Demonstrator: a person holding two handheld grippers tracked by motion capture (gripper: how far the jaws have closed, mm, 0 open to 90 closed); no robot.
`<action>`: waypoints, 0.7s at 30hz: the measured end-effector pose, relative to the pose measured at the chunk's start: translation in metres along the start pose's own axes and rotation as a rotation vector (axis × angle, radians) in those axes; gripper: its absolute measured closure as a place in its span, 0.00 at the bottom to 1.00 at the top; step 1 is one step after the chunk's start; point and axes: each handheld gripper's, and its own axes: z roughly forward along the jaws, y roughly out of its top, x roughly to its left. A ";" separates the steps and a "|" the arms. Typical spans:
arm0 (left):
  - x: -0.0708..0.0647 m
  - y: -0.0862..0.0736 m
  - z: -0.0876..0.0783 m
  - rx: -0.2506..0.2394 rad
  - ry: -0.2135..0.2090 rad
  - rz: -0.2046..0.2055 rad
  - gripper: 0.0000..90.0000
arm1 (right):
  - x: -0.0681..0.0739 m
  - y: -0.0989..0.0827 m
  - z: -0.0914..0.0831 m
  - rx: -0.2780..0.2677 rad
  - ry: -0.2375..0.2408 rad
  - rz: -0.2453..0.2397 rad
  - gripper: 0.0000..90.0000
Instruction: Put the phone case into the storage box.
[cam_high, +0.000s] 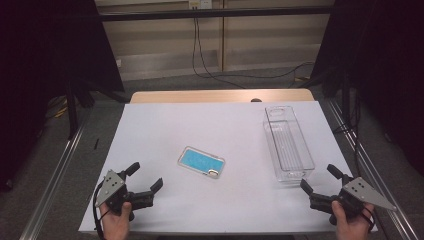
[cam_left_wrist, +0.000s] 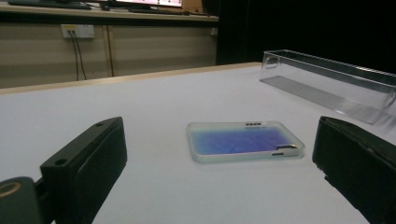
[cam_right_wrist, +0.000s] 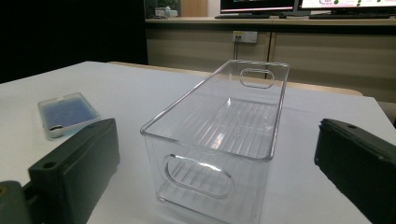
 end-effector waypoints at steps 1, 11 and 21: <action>-0.001 0.000 0.001 -0.009 -0.004 -0.004 0.03 | 0.000 0.000 0.000 0.000 0.000 0.000 0.00; -0.004 0.003 0.013 -0.013 -0.042 0.019 0.02 | 0.001 0.000 0.001 0.004 0.005 -0.001 0.00; -0.011 0.007 0.038 -0.005 -0.072 0.045 0.02 | 0.001 -0.001 0.000 0.004 0.003 0.001 0.00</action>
